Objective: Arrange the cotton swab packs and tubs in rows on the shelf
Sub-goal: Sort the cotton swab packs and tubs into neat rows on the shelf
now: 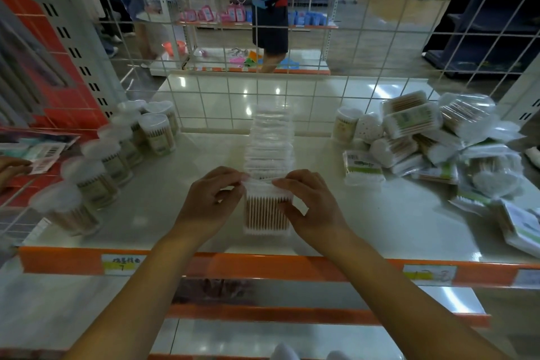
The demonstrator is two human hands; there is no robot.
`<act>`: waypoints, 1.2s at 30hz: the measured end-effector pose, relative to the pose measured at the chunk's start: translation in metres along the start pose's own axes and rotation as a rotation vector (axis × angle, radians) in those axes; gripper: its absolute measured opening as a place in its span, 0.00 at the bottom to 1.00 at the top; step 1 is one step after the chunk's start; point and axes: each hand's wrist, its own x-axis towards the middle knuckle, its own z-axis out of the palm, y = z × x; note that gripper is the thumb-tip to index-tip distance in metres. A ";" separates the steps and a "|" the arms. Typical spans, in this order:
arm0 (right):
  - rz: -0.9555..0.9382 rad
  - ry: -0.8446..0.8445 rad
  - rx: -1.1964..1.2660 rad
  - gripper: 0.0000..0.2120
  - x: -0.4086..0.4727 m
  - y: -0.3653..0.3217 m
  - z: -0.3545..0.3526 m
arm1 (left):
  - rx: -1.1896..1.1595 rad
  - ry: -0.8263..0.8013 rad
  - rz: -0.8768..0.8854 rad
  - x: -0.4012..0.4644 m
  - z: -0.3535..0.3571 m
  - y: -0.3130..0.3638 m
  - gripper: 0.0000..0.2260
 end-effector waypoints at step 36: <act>0.015 0.122 -0.169 0.18 -0.034 0.048 -0.093 | 0.564 -0.292 0.250 0.031 0.105 0.079 0.18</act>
